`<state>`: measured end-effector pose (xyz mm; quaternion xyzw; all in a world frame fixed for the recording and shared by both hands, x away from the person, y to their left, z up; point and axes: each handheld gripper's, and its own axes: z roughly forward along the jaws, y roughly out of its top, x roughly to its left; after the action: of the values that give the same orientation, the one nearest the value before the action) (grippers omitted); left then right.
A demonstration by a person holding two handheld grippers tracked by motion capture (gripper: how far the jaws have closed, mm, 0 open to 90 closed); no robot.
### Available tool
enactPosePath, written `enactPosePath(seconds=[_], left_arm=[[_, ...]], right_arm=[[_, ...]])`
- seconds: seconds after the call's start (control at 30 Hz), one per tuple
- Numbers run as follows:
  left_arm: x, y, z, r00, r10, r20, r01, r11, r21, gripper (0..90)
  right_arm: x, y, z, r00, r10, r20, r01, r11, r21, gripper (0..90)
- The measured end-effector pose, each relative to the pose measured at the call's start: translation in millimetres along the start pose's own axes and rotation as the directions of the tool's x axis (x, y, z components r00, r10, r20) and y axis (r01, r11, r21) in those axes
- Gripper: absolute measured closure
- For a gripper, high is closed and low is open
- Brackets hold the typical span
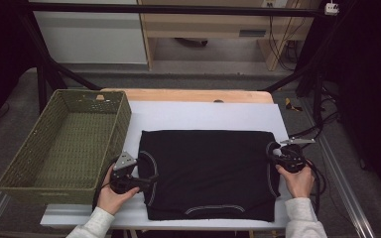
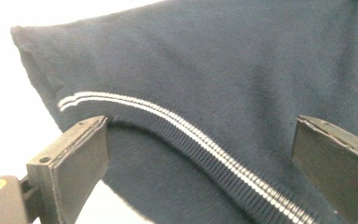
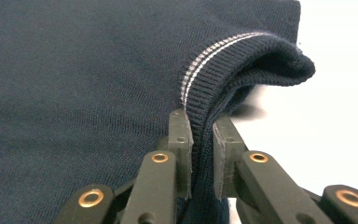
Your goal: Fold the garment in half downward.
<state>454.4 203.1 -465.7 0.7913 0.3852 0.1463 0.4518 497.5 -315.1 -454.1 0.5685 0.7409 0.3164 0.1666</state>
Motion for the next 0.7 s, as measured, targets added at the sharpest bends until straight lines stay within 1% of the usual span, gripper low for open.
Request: enactPosePath(seconds=[0.07,0.17,0.23,0.33,0.5,0.53,0.63,0.7], left_arm=[[-0.1,0.7,0.1,1.0,0.004,-0.002,-0.004,1.0,-0.002,3.7],[-0.2,1.0,0.3,1.0,0.008,0.002,-0.008,1.0,-0.001,3.6],[-0.1,1.0,0.2,1.0,0.008,0.005,-0.008,1.0,-0.001,3.6],[-0.2,1.3,-0.2,1.0,0.008,0.005,-0.008,1.0,-0.004,3.6],[-0.1,1.4,-0.4,1.0,0.008,0.006,-0.008,1.0,-0.006,3.6],[-0.2,1.5,-0.4,0.9999,0.009,0.005,-0.009,0.9999,-0.005,3.6],[-0.9,1.6,-0.1,0.9999,0.011,0.007,-0.011,0.9999,-0.003,3.6],[-1.2,1.6,0.1,0.9999,0.011,0.01,-0.011,0.9999,-0.003,3.6]], right_arm=[[-3.8,-0.4,-0.4,0.9999,-0.004,0.014,0.004,1.0,0.002,81.2],[-8.3,0.2,-1.9,0.9998,-0.005,0.022,0.005,1.0,0.007,81.2],[-10.8,0.7,-2.1,0.9993,-0.016,0.033,0.016,0.9998,0.01,81.1],[-15.2,0.9,-3.6,0.9987,-0.031,0.039,0.03,0.9993,0.02,81.1],[-23.9,-0.2,-10.8,0.9968,-0.025,0.076,0.024,0.9997,0.011,81.1],[-26.1,-1.3,-11.3,0.9965,-0.016,0.083,0.016,0.9999,0.004,81.1],[-32.2,-4.3,-11.1,0.9948,-0.017,0.101,0.016,0.9998,0.01,81.1],[-34.1,-5.0,-10.6,0.9943,-0.019,0.105,0.018,0.9998,0.01,81.0]])
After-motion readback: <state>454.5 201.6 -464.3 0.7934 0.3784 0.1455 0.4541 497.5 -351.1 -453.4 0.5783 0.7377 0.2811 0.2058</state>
